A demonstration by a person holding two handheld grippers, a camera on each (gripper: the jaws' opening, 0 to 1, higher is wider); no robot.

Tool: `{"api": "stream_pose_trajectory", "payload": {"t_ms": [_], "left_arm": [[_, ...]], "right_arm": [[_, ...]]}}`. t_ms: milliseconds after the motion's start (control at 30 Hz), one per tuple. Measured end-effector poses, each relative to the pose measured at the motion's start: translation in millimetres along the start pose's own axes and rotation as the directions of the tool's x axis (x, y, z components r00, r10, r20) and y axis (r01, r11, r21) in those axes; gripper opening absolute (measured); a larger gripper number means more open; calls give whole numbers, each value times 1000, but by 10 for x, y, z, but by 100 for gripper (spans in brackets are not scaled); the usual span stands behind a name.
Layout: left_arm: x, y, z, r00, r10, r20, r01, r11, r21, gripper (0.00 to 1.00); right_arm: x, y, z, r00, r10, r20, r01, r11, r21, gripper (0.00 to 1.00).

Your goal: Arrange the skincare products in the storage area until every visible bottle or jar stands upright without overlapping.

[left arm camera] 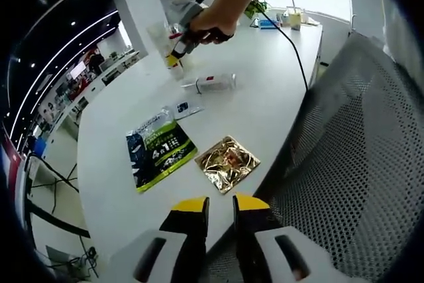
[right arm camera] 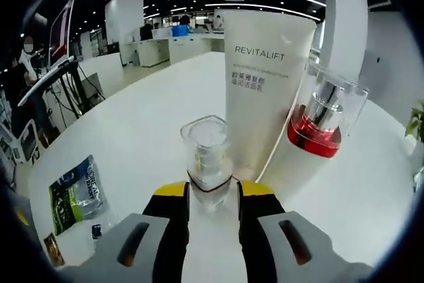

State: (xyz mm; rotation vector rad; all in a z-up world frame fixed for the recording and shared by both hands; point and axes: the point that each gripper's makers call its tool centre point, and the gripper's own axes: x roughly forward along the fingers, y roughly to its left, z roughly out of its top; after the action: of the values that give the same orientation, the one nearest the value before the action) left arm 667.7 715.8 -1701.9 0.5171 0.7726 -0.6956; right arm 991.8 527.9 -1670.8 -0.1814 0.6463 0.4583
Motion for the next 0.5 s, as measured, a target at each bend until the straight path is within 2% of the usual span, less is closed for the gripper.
{"api": "stream_pose_trajectory", "payload": {"t_ms": [167, 367, 500], "left_arm": [[-10, 5, 5, 1000, 1, 1, -1, 1000, -1, 15], [-16, 8, 11, 1000, 2, 3, -2, 1000, 0, 15], [-14, 10, 13, 1000, 3, 5, -3, 1000, -1, 15]], "right_arm": [[-48, -9, -75, 1000, -5, -26, 5, 1000, -20, 25], [-105, -170, -73, 998, -47, -29, 48, 998, 28, 22], [-109, -197, -72, 998, -54, -29, 56, 997, 57, 23]]}}
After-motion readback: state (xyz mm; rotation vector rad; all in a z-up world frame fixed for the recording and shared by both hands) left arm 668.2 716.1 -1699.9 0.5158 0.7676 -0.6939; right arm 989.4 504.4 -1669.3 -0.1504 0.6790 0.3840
